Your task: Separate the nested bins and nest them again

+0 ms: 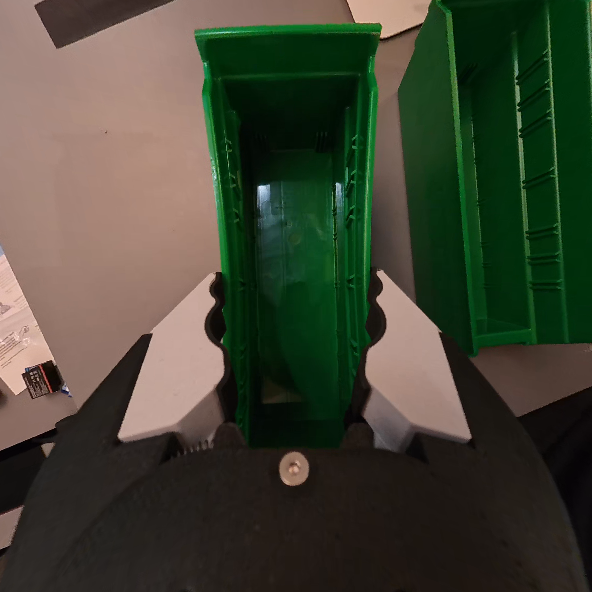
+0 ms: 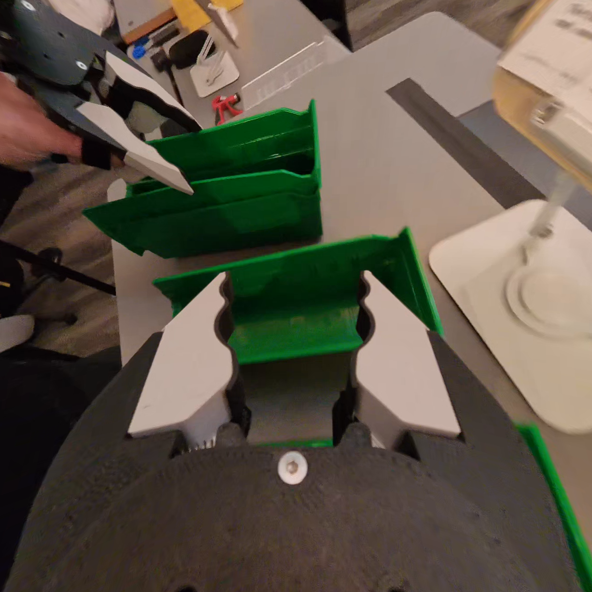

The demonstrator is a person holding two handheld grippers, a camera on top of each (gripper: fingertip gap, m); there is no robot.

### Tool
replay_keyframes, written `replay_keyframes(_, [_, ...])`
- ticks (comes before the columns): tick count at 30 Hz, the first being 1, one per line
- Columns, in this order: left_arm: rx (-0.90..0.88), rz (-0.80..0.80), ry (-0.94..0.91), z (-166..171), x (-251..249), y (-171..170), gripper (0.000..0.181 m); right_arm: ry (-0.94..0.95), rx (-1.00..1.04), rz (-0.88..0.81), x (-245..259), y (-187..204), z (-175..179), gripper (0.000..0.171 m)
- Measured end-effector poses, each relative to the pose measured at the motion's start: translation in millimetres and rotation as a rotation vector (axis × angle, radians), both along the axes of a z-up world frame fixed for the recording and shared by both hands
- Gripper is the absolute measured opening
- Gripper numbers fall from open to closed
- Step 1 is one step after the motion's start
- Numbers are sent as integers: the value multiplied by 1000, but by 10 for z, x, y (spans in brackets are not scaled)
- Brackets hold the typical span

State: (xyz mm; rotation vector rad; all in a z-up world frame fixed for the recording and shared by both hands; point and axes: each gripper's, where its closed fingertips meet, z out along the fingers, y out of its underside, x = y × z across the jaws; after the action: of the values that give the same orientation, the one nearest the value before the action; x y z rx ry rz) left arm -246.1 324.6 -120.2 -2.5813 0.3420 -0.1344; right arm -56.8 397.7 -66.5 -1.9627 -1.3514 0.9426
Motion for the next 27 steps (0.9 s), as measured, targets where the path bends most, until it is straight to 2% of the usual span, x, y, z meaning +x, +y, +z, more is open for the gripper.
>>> replay_keyframes(4, [20, -6, -15, 10, 4, -16, 88, -52, -5, 125, -617, 61, -167, 69])
replay_keyframes(8, [47, -19, -37, 38, 19, -26, 88, -102, 6, 225, -960, 88, -340, 55])
replay_keyframes(10, [59, -21, -48, 55, 25, -25, 88, -120, 15, 235, -1067, 130, -402, 54])
replay_keyframes(14, [83, -30, -76, 69, 63, -15, 87, -178, 44, 268, -1187, 133, -559, 49])
replay_keyframes(18, [101, -24, -81, 36, 57, -15, 87, -249, 81, 283, -1197, 134, -703, 51])
replay_keyframes(21, [118, -26, -73, 23, 44, -28, 86, -260, 83, 282, -1208, 135, -721, 45])
replay_keyframes(27, [157, -28, -82, 27, 55, -21, 83, -293, 93, 282, -1210, 140, -769, 44])
